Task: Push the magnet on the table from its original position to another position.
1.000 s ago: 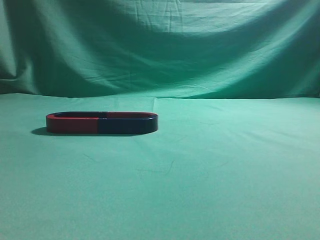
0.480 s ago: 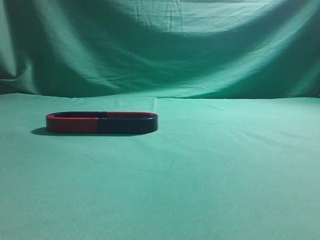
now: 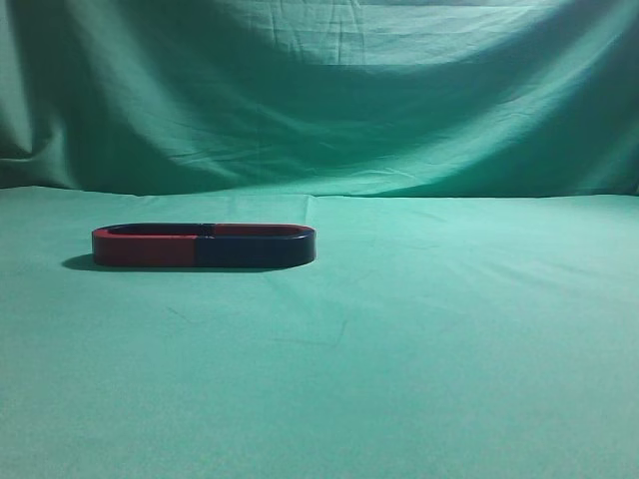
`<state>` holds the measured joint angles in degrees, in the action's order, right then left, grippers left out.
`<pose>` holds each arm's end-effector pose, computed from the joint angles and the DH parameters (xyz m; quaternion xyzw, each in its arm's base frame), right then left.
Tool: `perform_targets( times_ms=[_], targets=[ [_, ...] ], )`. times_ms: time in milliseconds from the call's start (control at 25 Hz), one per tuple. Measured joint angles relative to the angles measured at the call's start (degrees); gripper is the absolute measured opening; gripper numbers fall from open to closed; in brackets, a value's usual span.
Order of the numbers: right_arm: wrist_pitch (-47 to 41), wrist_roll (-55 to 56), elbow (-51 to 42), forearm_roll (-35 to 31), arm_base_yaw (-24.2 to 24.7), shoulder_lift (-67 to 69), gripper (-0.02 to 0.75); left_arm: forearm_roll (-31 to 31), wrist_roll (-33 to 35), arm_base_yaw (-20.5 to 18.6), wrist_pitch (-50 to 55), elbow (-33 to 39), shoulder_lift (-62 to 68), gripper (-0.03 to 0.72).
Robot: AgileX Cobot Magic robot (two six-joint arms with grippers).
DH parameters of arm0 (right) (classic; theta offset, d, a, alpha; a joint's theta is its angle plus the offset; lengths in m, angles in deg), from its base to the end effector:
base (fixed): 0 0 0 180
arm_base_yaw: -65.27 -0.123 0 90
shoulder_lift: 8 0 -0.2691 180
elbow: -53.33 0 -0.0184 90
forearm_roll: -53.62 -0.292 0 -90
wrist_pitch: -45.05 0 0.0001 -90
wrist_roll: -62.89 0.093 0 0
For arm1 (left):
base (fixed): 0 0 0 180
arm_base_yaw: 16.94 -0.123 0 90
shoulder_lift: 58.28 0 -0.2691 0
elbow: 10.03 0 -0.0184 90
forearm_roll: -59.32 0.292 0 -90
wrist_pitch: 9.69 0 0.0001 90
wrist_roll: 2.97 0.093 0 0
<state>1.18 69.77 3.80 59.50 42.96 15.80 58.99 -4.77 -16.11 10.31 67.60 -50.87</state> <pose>0.1050 0.0359 0.2907 -0.1274 0.8430 0.0831 0.5160 0.1122 -0.0018 0.1771 -0.0083 0.7935 -0.0164 0.6083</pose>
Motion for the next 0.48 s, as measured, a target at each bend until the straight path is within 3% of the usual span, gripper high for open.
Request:
perform_targets(
  times_ms=[240, 480],
  targets=[
    [15.47, -6.85, -14.29, -2.42, 10.38, -8.92, 0.0, 0.0, 0.0, 0.0, 0.0, 0.0, 0.0, 0.372],
    [23.19, -7.18, -25.73, -2.42, 15.28, -13.13, 0.0, 0.0, 0.0, 0.0, 0.0, 0.0, 0.0, 0.372]
  ],
)
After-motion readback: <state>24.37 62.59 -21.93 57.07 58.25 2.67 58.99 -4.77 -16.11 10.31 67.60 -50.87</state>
